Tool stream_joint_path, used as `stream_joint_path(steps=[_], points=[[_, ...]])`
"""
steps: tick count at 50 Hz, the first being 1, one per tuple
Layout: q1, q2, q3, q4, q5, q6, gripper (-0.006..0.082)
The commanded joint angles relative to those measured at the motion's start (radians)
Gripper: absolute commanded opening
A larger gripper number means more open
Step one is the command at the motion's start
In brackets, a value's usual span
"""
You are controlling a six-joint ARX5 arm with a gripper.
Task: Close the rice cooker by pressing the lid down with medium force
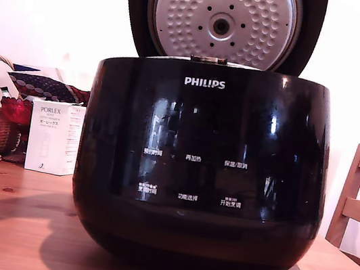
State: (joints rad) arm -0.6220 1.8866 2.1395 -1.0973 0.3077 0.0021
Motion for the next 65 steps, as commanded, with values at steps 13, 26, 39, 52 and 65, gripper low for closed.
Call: stream_joint_path(steps=[13, 26, 39, 52, 65], points=[[-0.053, 0.018, -0.006, 0.030, -0.012, -0.003, -0.0022], [-0.071, 0.018, -0.007, 0.077, -0.048, -0.030, -0.0022], [-0.082, 0.018, -0.035, 0.133, -0.072, -0.059, -0.0022], [-0.092, 0.017, -0.079, 0.153, -0.082, -0.081, -0.0022], [-0.092, 0.016, -0.098, 0.198, -0.084, -0.082, -0.0022]])
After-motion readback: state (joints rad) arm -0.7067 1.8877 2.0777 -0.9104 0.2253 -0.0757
